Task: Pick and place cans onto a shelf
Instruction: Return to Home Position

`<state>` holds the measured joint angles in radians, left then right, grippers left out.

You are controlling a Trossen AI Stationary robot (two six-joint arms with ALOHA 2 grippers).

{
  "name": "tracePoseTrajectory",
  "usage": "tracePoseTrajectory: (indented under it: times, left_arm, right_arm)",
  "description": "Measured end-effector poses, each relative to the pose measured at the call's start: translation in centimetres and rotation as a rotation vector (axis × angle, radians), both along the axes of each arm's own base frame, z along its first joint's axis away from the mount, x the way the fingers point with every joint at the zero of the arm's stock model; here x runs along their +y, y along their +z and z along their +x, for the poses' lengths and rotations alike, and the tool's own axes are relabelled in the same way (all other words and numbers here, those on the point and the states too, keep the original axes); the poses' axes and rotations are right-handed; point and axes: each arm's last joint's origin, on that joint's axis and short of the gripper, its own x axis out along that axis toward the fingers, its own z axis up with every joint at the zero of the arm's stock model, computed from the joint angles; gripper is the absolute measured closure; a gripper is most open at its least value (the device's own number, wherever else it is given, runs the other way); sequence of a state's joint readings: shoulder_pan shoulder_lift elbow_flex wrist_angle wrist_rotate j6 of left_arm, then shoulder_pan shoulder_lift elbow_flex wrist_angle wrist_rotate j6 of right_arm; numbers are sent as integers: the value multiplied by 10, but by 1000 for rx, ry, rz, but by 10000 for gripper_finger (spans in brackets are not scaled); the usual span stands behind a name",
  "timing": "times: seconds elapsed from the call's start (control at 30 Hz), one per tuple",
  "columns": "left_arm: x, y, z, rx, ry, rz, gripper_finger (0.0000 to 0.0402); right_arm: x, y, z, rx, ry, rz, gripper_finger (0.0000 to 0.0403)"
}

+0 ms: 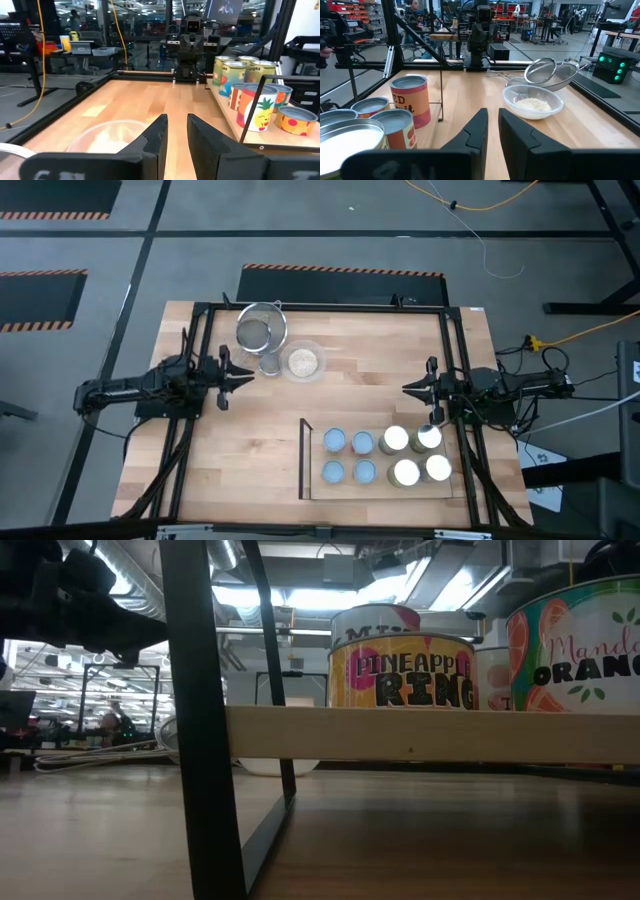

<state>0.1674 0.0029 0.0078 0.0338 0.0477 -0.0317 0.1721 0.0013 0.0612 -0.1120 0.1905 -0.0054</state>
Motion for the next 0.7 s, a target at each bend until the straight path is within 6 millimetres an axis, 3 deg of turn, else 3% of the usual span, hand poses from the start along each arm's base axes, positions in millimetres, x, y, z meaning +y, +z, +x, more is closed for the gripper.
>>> tracePoseTrajectory:
  times: [0.7]
  left_arm:
    - [-2,0,0,-1,-29,-12,335]
  right_arm:
    - [0,0,0,1,1,-26,352]
